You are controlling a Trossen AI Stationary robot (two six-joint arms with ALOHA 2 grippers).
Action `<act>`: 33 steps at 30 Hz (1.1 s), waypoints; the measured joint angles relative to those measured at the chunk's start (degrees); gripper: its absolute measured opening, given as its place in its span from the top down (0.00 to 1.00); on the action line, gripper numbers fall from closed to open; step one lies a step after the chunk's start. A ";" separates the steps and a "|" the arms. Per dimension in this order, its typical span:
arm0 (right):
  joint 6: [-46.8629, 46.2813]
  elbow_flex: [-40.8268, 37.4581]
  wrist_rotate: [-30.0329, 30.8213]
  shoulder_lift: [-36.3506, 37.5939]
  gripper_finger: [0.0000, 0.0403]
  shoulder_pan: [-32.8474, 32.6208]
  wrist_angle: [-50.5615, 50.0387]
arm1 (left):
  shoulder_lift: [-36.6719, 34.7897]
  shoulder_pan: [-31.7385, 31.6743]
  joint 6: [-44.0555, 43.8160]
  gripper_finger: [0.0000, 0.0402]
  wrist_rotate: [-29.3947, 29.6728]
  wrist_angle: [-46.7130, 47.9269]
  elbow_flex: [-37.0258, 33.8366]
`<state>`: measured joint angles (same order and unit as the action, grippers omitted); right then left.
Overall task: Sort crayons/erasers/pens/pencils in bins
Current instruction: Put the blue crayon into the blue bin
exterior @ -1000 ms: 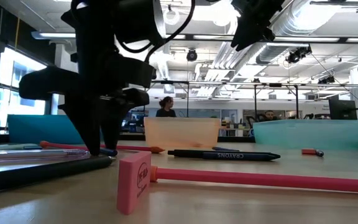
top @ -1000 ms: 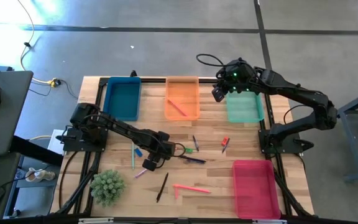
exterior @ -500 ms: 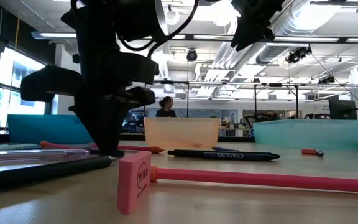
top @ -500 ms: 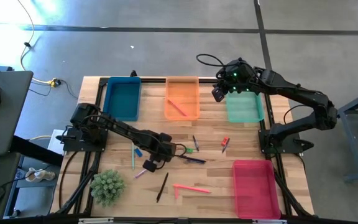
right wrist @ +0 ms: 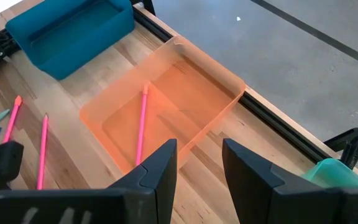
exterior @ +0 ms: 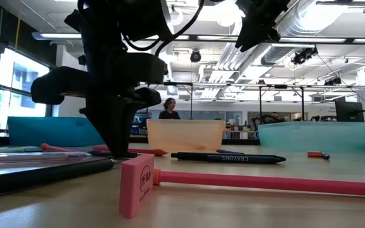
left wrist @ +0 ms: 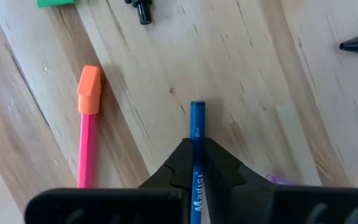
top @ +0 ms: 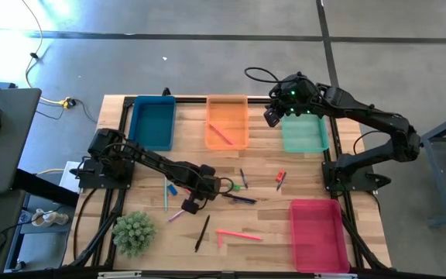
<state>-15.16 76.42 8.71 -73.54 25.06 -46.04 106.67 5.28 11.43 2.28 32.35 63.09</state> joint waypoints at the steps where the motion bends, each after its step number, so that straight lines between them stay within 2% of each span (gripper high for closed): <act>1: 0.00 0.00 0.00 0.00 0.70 0.00 0.00 | 0.00 0.00 -0.54 0.99 -0.01 0.04 0.00; 7: 0.15 0.00 0.00 0.00 0.70 0.00 0.00 | -0.76 -0.02 -2.00 0.99 -0.37 0.64 0.04; 15: 0.17 0.00 -0.20 0.04 0.70 0.02 0.22 | -5.63 -1.59 -3.97 0.99 -0.60 1.28 0.02; 26: 0.18 0.00 -0.15 0.45 0.70 0.02 0.48 | -18.40 -7.22 -8.06 0.99 0.07 3.66 0.02; 33: -0.10 0.00 0.33 2.47 0.70 0.02 1.61 | -28.80 -13.48 -9.68 0.99 3.78 7.29 -0.02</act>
<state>-15.26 76.42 9.04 -71.07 25.08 -44.44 77.88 -8.20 1.75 6.06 39.64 63.07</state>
